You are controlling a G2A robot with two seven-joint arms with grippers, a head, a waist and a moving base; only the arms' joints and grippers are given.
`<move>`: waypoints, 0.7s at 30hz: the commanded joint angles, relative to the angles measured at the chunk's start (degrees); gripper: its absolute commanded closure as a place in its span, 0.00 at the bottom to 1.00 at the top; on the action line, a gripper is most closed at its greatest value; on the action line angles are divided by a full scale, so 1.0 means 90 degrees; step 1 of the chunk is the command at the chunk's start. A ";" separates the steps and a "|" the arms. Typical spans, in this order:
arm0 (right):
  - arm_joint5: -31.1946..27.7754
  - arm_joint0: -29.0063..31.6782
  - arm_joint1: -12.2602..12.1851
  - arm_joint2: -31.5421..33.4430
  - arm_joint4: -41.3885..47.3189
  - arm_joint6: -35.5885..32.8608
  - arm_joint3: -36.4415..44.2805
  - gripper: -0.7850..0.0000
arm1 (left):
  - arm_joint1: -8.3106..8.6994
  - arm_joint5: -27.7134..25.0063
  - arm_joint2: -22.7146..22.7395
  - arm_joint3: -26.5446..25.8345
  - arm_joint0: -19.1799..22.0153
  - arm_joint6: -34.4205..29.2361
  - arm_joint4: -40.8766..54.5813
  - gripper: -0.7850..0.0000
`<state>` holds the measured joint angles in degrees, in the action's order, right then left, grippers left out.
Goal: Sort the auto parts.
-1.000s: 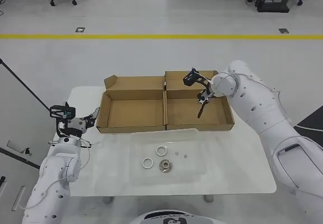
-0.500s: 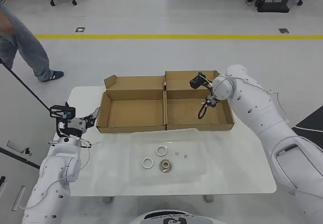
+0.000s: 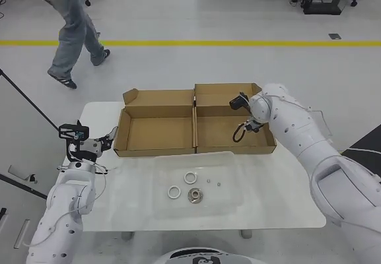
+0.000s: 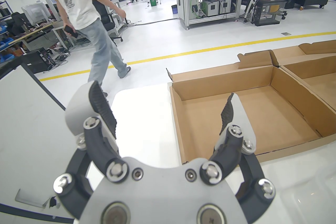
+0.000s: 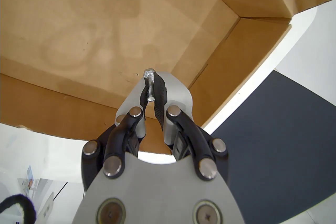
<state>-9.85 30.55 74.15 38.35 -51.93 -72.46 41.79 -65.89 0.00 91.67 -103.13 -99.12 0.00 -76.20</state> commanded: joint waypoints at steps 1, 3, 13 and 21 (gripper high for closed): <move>-0.0027 -0.0028 0.0053 -0.0045 0.0012 0.0074 -0.0176 1.00 | 0.0000 0.0000 0.0000 0.0000 0.0000 0.0000 0.0000 0.00; -0.0050 -0.0048 0.0109 -0.0089 0.0031 0.0139 -0.0333 1.00 | 0.0000 0.0000 0.0000 0.0000 0.0000 0.0000 0.0000 0.00; -0.0181 -0.0123 0.0353 -0.0243 0.0127 0.0364 -0.0971 1.00 | 0.0000 0.0000 0.0000 0.0000 0.0000 0.0000 0.0000 0.00; -0.0297 -0.0217 0.0488 -0.0280 0.0174 0.0493 -0.1325 0.73 | 0.0000 0.0000 0.0000 0.0000 0.0000 0.0000 0.0000 0.00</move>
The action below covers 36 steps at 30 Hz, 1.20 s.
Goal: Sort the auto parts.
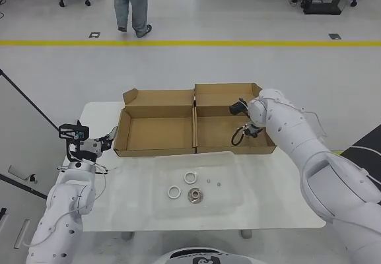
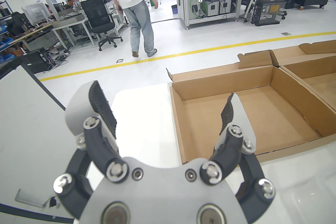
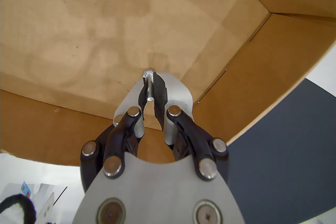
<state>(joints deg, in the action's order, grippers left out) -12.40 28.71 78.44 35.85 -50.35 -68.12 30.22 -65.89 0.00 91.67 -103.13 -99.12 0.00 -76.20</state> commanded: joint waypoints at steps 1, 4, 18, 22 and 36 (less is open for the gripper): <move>-0.0029 -0.0026 0.0024 -0.0005 -0.0003 0.0022 -0.0076 0.69 | 0.0000 0.0000 0.0000 0.0000 0.0000 0.0000 0.0000 0.00; -0.0064 -0.0063 0.0053 -0.0006 -0.0005 0.0045 -0.0157 0.55 | 0.0000 0.0000 0.0000 0.0000 0.0000 0.0000 0.0000 0.00; -0.0542 -0.0271 -0.0105 0.0248 -0.0173 -0.0009 0.0559 0.00 | 0.0000 0.0000 0.0000 0.0000 0.0000 0.0000 0.0000 0.00; -0.0758 -0.0139 -0.0338 0.0521 -0.0267 -0.0295 0.1467 0.00 | 0.0000 0.0000 0.0000 0.0000 0.0000 0.0000 0.0000 0.00; -0.1276 0.1877 -0.1616 0.1717 -0.0366 -0.1367 0.6595 0.00 | 0.0000 0.0000 0.0000 0.0000 0.0000 0.0000 0.0000 0.00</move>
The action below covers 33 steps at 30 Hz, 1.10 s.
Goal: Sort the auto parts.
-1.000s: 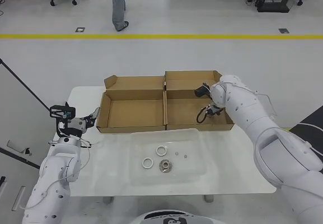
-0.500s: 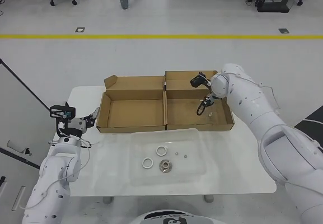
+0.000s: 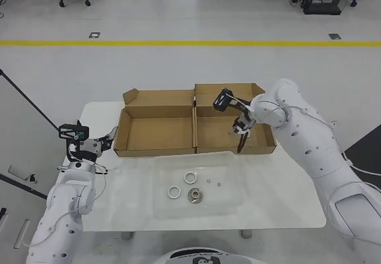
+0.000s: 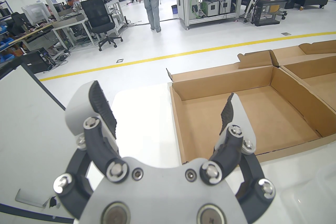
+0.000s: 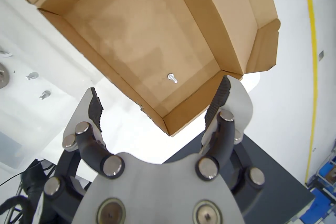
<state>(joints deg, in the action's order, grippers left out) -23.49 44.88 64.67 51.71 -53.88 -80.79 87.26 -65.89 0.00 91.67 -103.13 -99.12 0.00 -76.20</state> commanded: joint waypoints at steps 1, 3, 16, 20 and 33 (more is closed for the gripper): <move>-0.0081 0.0142 -0.0181 -0.0088 0.0100 0.0079 0.0407 0.00 | 0.0000 0.0000 0.0000 0.0000 0.0000 0.0000 0.0000 0.00; -0.0145 0.0196 -0.0368 -0.0243 0.0219 0.0142 0.0660 0.00 | 0.0000 0.0000 0.0000 0.0000 0.0000 0.0000 0.0000 0.00; -0.0459 -0.0395 -0.1389 -0.1435 0.1423 0.0457 0.1661 0.00 | 0.0000 0.0000 0.0000 0.0000 0.0000 0.0000 0.0000 0.00; -0.0607 -0.0654 -0.1576 -0.1810 0.1931 0.0605 0.1719 0.00 | 0.0000 0.0000 0.0000 0.0000 0.0000 0.0000 0.0000 0.00; -0.0610 -0.0737 -0.1615 -0.1899 0.1991 0.0609 0.1706 0.00 | 0.0000 0.0000 0.0000 0.0000 0.0000 0.0000 0.0000 0.00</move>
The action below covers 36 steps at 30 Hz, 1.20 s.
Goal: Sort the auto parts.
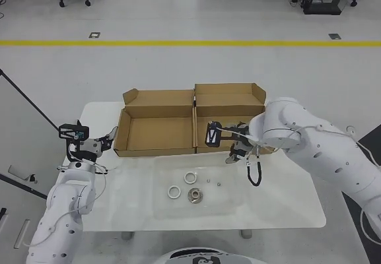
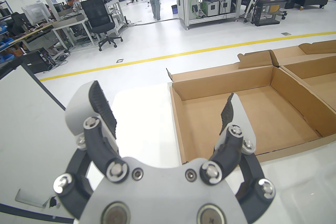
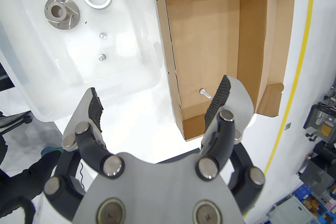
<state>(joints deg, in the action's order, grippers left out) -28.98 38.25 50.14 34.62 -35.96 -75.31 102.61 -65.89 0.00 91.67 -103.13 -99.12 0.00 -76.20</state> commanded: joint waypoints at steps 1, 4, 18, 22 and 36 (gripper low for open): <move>0.0000 0.0000 0.0000 0.0000 0.0000 0.0000 0.0000 0.00 | 0.0000 0.0000 0.0000 0.0000 0.0000 0.0000 0.0000 0.00; -0.0069 0.0075 0.0029 -0.0111 -0.0039 0.0091 0.0181 0.00 | 0.0000 0.0000 0.0000 0.0000 0.0000 0.0000 0.0000 0.00; 0.0280 -0.1153 0.0564 -0.2195 0.0704 -0.0279 0.0077 0.00 | 0.0000 0.0000 0.0000 0.0000 0.0000 0.0000 0.0000 0.00; 0.0246 -0.1424 0.0772 -0.2592 0.1017 -0.0245 -0.0209 0.00 | 0.0000 0.0000 0.0000 0.0000 0.0000 0.0000 0.0000 0.00; 0.0140 -0.1056 0.1257 -0.2765 0.1058 -0.0139 -0.1099 0.20 | 0.0000 0.0000 0.0000 0.0000 0.0000 0.0000 0.0000 0.00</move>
<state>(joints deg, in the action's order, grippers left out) -27.65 28.51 61.29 9.74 -26.29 -76.64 93.24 -65.89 0.00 91.67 -103.13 -99.12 0.00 -76.20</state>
